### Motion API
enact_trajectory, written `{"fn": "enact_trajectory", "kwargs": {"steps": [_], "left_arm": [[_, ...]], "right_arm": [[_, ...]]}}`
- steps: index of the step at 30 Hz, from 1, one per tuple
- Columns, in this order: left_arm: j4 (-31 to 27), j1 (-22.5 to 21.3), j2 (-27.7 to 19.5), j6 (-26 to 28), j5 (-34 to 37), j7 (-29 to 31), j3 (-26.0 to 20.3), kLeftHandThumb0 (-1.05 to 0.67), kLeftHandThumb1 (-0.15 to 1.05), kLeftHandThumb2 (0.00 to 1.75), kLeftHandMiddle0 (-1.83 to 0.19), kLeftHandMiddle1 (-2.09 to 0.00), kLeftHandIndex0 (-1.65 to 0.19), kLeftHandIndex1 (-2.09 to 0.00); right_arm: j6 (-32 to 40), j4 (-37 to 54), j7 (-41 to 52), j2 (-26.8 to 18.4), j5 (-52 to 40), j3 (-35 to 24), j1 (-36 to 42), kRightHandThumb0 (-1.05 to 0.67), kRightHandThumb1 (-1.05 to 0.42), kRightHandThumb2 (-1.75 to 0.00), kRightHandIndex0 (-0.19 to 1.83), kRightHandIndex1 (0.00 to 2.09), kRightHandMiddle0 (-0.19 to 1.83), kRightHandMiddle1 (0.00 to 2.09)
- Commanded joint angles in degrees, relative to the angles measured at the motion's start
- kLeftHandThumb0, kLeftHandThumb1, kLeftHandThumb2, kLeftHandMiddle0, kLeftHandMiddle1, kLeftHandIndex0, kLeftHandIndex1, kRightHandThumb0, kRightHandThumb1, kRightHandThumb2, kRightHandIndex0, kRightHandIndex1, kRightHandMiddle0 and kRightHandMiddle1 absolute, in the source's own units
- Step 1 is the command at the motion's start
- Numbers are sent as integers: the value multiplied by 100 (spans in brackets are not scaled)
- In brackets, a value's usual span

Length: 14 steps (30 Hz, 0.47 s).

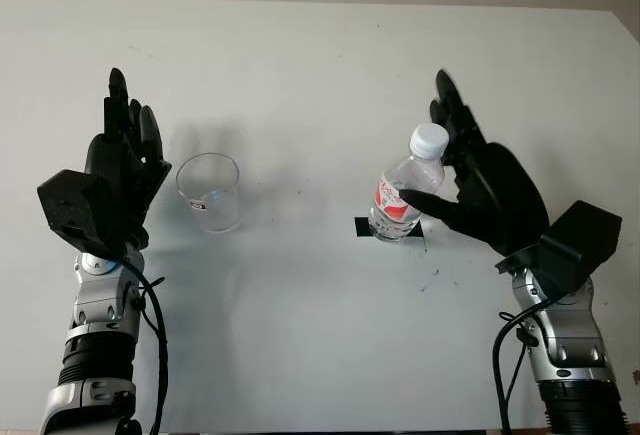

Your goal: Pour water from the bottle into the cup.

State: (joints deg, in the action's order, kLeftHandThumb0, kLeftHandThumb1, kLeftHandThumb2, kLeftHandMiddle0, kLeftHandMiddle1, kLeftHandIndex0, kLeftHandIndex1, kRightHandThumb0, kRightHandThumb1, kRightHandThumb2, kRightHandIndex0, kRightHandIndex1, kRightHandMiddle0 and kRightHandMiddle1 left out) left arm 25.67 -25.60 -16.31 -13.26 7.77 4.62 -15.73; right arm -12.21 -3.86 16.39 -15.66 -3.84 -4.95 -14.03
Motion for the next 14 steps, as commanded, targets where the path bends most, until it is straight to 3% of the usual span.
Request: {"fn": "enact_trajectory", "kwargs": {"steps": [1,6,14], "left_arm": [[-2,-50,-29,-52,-1,13,7,-70,105,73,12,-5,16,-5],[61,-89,-25,-82,12,34,6,-71,105,72,12,-5,15,-5],[156,-120,-41,-190,-11,51,11,-70,105,72,13,-5,16,-5]], "right_arm": [[-193,-5,-256,156,121,-15,-31,-97,-96,-6,-19,0,-19,0],[-460,57,-435,342,304,185,67,-94,-95,-5,-19,0,-19,0],[-300,193,-100,400,82,404,214,-89,-90,-4,-19,0,-19,0]]}}
